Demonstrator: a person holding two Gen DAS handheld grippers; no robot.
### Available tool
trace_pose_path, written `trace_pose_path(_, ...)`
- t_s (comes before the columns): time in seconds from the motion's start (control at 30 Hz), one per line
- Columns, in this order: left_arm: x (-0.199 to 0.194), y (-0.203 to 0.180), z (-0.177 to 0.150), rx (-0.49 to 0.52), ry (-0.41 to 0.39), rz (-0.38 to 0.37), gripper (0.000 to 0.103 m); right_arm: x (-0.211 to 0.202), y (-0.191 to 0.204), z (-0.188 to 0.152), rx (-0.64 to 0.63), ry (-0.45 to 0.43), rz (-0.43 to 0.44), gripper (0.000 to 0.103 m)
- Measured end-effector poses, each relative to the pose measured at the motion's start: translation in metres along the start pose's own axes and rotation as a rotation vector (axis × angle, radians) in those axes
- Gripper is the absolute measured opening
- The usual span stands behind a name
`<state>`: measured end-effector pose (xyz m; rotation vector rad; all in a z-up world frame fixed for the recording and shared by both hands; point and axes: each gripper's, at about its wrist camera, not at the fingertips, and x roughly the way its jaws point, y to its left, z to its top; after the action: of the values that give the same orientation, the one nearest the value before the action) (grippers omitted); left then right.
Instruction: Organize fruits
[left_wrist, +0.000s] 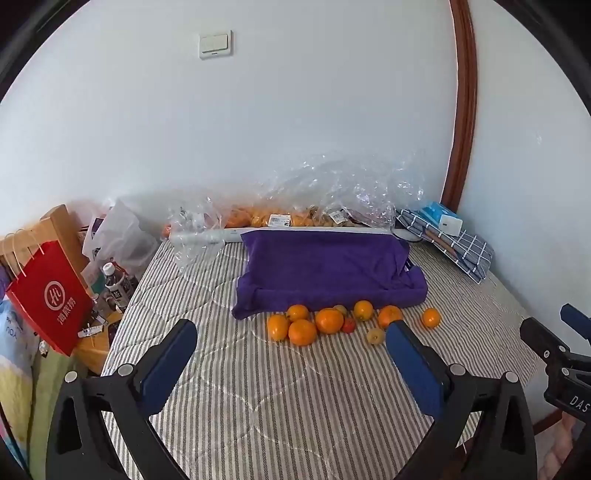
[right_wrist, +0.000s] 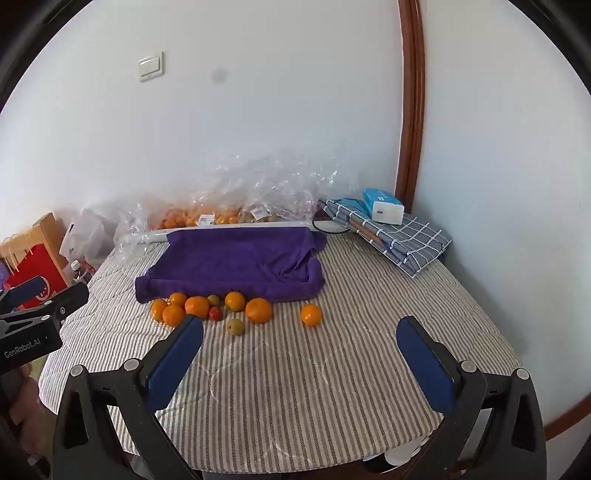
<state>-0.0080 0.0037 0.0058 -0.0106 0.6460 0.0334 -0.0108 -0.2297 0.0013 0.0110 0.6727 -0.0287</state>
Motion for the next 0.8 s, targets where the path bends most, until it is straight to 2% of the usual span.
trace_pose_path(0.8, 0.0, 0.004, 0.0, -0.016, -0.009, 0.013, 0.103, -0.002, 0.009, -0.001, -0.003, -0.011, 0.03, 0.103)
